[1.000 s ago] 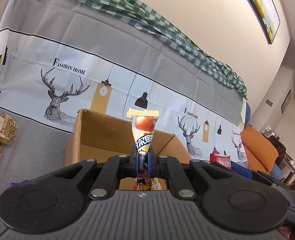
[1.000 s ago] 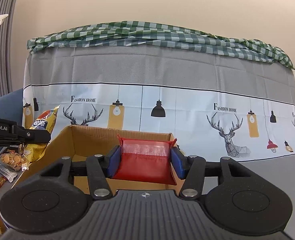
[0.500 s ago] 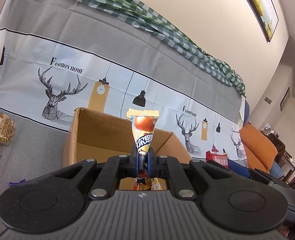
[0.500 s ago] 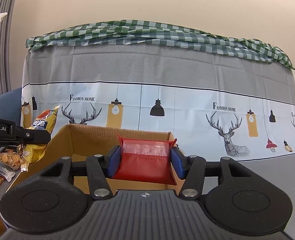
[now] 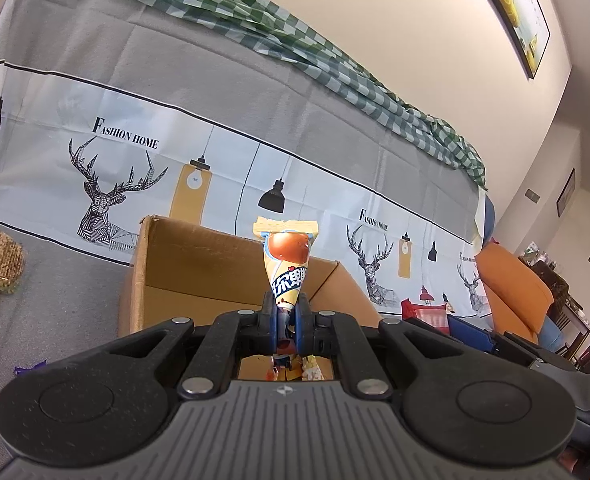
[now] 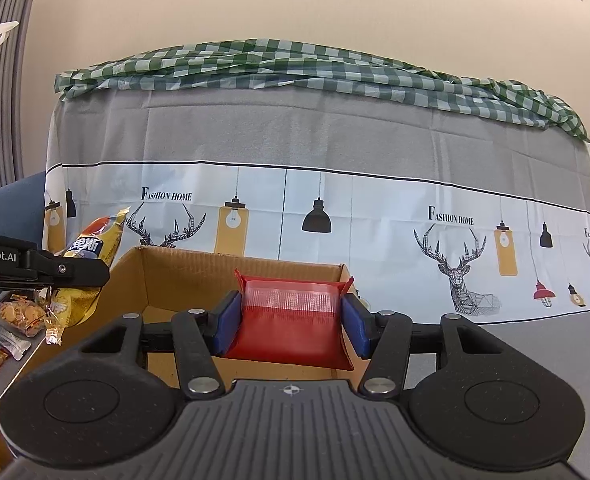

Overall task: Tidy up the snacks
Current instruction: 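Hold the yellow bar and red pack above the box with both grippers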

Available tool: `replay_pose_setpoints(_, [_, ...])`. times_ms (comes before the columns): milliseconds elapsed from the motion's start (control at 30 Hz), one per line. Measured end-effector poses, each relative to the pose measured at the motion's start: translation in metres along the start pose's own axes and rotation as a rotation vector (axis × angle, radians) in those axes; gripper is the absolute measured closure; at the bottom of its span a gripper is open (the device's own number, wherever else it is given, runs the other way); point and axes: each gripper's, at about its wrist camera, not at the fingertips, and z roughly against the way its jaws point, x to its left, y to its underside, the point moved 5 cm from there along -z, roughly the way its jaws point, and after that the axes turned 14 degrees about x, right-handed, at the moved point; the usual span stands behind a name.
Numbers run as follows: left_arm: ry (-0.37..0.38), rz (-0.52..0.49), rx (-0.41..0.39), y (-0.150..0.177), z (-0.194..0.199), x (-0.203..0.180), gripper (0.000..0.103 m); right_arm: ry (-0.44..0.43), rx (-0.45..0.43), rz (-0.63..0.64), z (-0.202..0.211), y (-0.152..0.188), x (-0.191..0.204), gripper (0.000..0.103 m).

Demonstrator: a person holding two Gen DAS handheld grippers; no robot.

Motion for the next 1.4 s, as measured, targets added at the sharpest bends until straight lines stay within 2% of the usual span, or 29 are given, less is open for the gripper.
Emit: replay_pose_setpoints(1400, [0.012, -0.022, -0.008, 0.0016, 0.0014, -0.0075, 0.095, 0.0, 0.003, 0.015, -0.0015, 0.0004, 0.003, 0.046])
